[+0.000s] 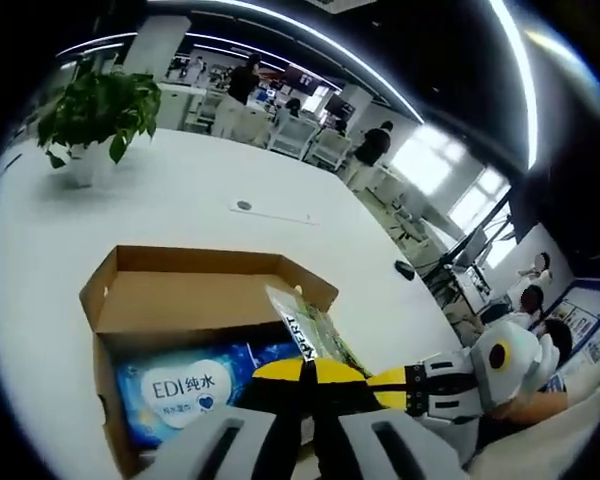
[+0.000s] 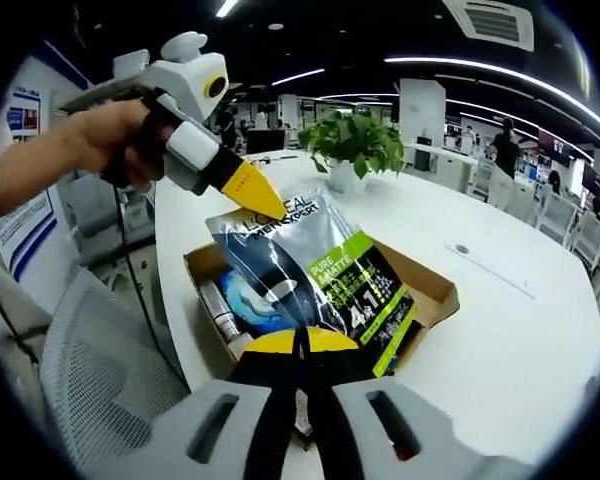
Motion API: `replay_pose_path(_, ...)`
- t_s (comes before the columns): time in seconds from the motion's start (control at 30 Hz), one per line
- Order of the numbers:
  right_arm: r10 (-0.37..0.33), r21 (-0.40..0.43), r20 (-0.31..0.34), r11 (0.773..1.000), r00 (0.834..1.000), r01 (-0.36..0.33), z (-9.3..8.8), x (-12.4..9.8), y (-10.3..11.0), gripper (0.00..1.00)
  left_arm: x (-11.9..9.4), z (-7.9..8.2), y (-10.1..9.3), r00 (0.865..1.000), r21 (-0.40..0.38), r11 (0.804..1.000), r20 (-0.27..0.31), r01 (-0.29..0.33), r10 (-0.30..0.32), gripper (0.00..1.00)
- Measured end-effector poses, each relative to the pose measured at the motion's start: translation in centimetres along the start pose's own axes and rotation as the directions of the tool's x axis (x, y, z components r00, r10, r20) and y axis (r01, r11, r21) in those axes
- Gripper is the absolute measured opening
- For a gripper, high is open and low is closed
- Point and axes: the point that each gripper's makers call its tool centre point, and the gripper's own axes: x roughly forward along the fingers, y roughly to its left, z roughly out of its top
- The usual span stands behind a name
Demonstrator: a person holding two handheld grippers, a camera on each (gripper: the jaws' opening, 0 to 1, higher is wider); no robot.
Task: Operate the shoe box by opening the lid, removing the specified soft item, and placing it in the target area until the item is outside and the box remains undamaged.
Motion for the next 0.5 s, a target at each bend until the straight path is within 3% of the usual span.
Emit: replay_pose_path(0.5, -0.063, 0.037, -0.023, 0.997, 0.998, 0.064, -1.4, -2.6, -2.3, 0.00, 2.7, -0.3, -2.5, 0.998, 0.054, 0.998, -0.040, 0.043, -0.041, 0.00)
